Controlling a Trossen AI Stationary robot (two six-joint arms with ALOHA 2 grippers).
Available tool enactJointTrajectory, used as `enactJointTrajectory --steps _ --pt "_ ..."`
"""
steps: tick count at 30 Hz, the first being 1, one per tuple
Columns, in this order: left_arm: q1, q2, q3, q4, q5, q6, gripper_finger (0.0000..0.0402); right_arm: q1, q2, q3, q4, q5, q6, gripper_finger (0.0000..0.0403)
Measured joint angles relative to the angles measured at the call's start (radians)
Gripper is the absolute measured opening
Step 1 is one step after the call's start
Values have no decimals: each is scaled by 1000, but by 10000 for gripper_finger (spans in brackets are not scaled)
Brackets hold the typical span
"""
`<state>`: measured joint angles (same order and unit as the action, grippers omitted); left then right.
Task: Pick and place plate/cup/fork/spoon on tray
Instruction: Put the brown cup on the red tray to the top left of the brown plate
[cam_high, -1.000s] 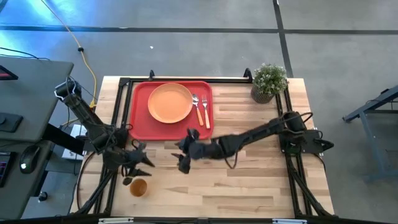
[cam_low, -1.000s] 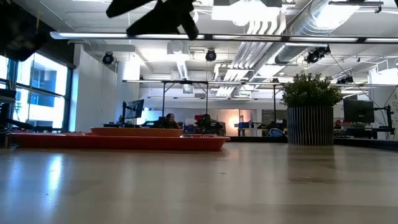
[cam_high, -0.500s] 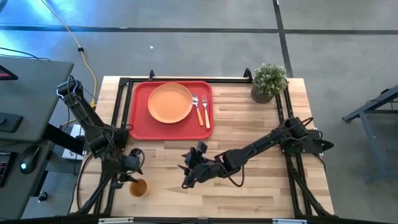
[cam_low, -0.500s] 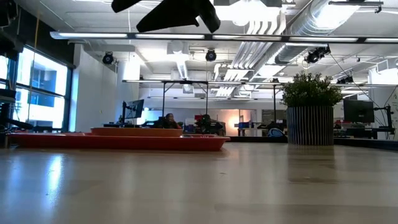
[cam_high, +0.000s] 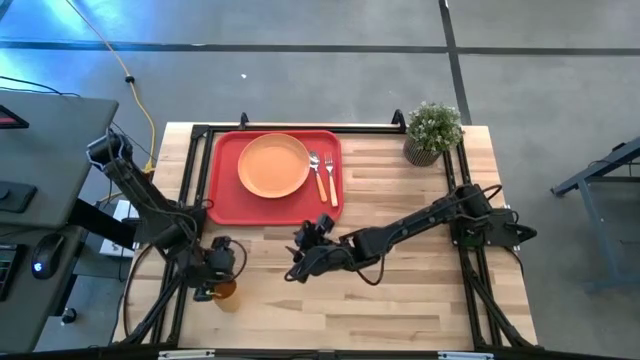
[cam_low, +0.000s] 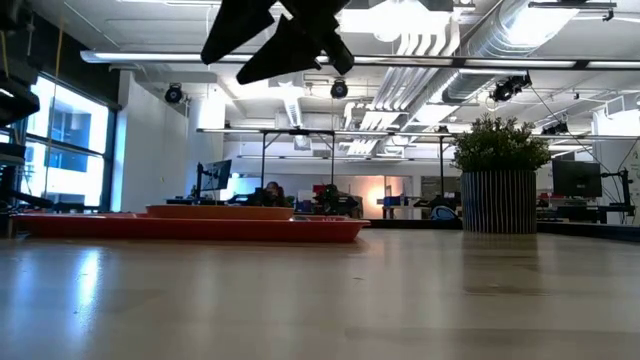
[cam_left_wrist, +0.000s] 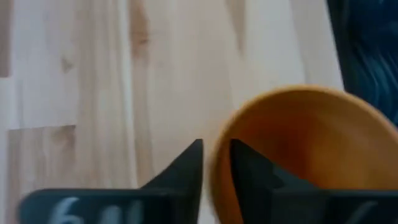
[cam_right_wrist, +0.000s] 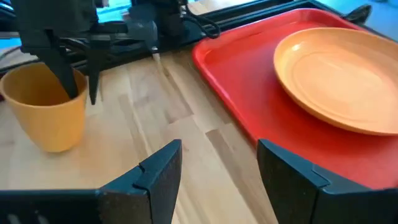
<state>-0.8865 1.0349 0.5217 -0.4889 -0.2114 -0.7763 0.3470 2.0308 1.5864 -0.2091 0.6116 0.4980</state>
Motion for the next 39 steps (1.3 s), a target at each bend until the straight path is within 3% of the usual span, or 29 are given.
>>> enactJointTrajectory --steps 4,8,16,20,23,27,30,36,39 --pt "90 -23 16 -56 31 16 12 9 0 0 -65 80 11 200" --pt "292 -37 149 -279 -40 172 10 4 0 0 -172 185 31 200" --pt "693 -33 501 -609 -111 407 4 -89 0 1 -330 63 33 200" --pt "870 -37 582 -661 -312 412 3 -150 -5 1 -361 39 -77 200" --pt "999 -38 572 -675 -391 425 2 -204 -10 1 -410 10 -115 200" --pt "1171 -28 528 -639 -400 446 2 -256 -10 -6 -478 -20 -154 200" --pt "1291 -27 478 -564 -389 468 2 -287 -11 -47 -425 -29 -211 200" --pt "1567 -21 384 -351 -187 572 2 -347 -11 -175 -184 -193 -297 200" --pt "1688 -10 326 -295 -170 569 1 -355 -11 -242 14 -314 -337 200"
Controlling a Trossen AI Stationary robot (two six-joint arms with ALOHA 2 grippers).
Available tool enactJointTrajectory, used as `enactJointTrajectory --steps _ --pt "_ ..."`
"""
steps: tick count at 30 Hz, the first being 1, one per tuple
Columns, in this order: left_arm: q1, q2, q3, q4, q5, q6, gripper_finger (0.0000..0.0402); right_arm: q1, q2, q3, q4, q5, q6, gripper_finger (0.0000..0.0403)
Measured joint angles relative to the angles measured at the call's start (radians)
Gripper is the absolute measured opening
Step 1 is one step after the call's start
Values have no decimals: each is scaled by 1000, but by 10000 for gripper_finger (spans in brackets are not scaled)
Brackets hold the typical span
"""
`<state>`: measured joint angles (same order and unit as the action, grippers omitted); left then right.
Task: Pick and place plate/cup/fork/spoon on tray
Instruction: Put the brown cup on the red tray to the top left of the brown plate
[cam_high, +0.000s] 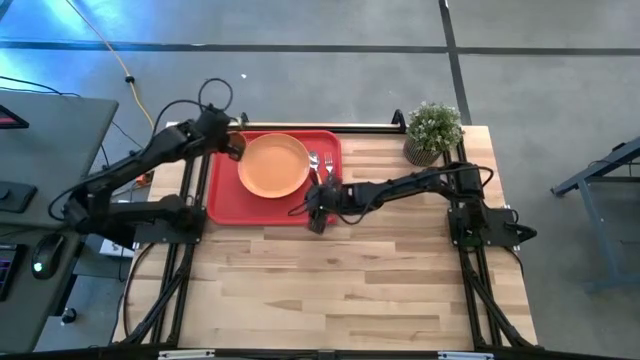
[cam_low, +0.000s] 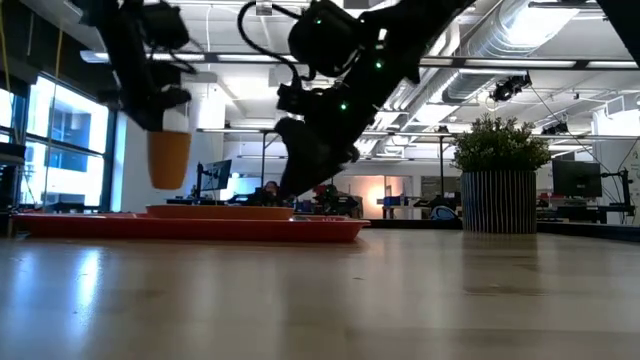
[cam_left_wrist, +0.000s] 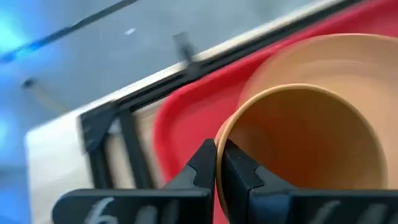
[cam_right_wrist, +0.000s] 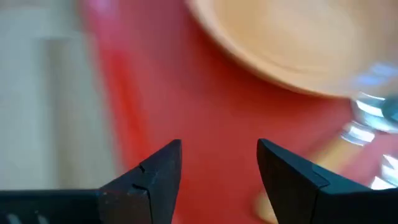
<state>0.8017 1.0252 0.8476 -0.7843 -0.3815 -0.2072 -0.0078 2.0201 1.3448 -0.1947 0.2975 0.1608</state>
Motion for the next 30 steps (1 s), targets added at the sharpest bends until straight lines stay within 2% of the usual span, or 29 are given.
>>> enactJointTrajectory --steps 3,5,10,13,18,21,26,30 --pt "82 18 -54 67 -7 -11 1 10 0 -55 126 -82 -21 200" --pt "83 19 -59 86 -3 -32 1 13 0 -76 168 -97 -30 200" --pt "84 47 -59 111 6 -113 2 8 0 -87 131 -96 -31 200" --pt "77 86 -57 133 -46 -148 3 8 0 -87 103 -99 -43 200" --pt "45 173 -57 163 -195 -256 3 8 0 -87 74 -100 -74 200" --pt "42 234 -57 167 -228 -303 3 7 -7 -87 33 -98 -88 200" --pt "72 336 -51 190 -145 -317 5 7 -51 -94 -69 -58 -136 200" --pt "99 376 -51 233 -51 -319 13 -13 -155 -184 -30 -68 -154 200"
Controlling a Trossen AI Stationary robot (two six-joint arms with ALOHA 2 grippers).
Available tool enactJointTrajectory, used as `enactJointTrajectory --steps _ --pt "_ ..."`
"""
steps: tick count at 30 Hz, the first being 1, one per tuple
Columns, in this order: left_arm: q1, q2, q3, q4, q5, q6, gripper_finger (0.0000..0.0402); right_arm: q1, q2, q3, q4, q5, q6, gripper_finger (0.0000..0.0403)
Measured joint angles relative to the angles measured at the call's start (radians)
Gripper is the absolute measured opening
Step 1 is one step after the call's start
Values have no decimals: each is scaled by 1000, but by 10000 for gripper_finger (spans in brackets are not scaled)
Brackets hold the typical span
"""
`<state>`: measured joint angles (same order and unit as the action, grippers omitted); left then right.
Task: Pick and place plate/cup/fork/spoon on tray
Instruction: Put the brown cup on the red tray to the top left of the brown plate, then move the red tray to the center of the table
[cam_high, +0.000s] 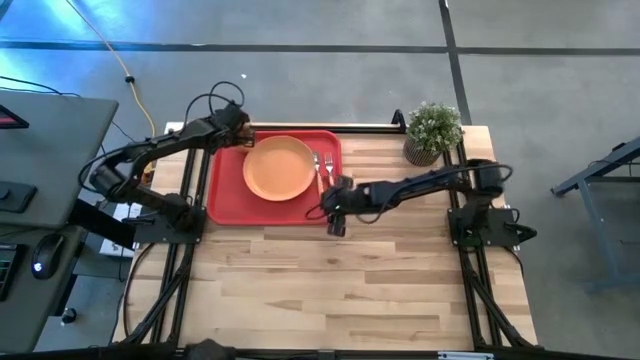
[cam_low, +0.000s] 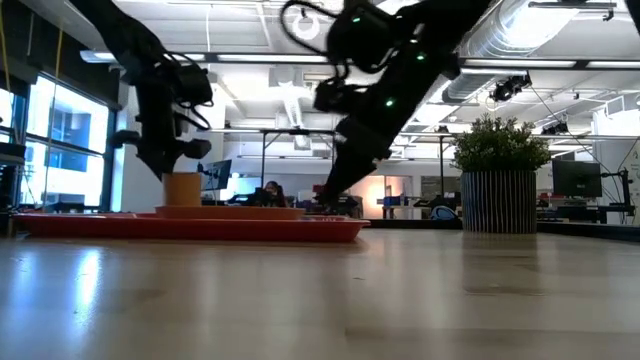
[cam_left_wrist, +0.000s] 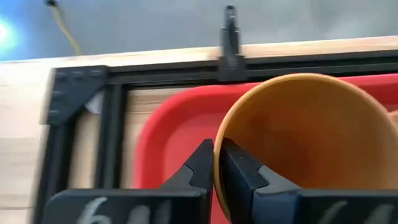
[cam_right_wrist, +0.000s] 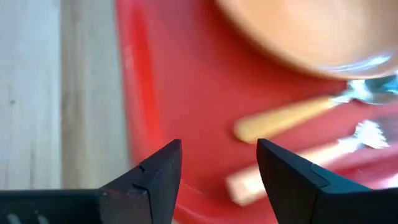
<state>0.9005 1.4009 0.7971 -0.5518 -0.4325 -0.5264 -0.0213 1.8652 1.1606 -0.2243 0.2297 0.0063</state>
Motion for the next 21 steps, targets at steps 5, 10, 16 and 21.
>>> enactJointTrajectory --steps 5,10,16,21 --pt "10 -5 11 19 109 33 40 -64 -194 -211 160 -16 49 200" --pt "10 -30 48 -40 110 54 76 -137 -370 -453 364 -55 169 200" --pt "9 -40 92 -53 90 101 116 -208 -433 -643 565 -102 359 200" --pt "-3 -41 126 -60 81 140 138 -242 -354 -647 600 -70 504 200"
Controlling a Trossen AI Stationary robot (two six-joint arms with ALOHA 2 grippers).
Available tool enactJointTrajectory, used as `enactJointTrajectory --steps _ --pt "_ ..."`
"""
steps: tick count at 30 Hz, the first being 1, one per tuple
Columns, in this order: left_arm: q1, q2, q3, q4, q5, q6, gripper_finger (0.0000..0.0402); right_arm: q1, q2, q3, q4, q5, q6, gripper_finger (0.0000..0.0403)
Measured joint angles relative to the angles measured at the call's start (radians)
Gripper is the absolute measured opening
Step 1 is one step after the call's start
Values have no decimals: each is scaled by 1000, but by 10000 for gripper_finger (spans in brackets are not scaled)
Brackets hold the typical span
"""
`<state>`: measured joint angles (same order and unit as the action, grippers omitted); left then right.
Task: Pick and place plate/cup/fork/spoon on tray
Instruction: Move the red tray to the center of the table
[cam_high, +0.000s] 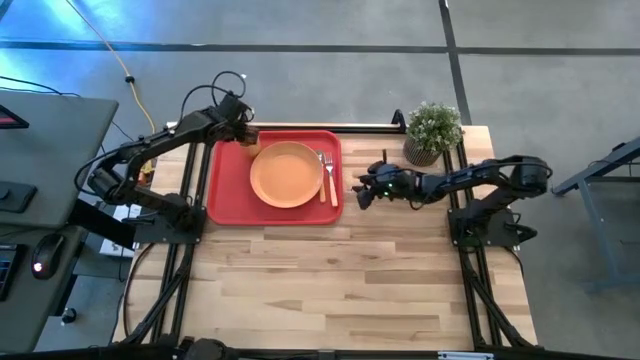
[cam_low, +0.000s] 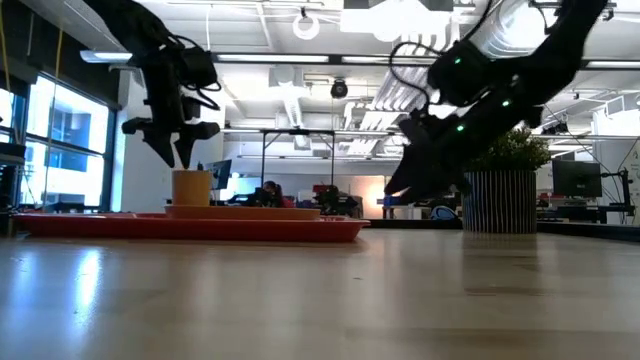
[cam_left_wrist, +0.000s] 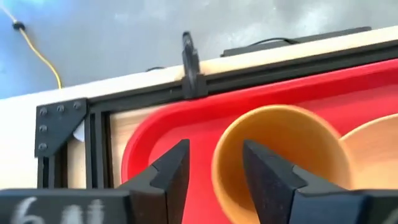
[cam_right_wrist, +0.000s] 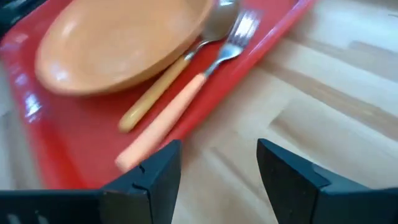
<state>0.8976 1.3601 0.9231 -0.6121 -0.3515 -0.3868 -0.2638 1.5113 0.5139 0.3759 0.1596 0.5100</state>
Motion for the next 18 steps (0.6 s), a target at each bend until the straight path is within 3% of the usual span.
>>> enactJointTrajectory --steps 2,6,14,18 --pt "-17 -6 9 -6 0 26 143 -13 49 34 3 13 28 200" --pt "-90 -49 14 -27 -3 87 145 -43 166 123 -23 -59 65 200" --pt "-346 -188 -7 -150 -183 79 145 -57 314 232 -29 -125 154 200" --pt "-481 -257 -62 -153 -127 76 145 -58 314 239 -47 -135 163 200"
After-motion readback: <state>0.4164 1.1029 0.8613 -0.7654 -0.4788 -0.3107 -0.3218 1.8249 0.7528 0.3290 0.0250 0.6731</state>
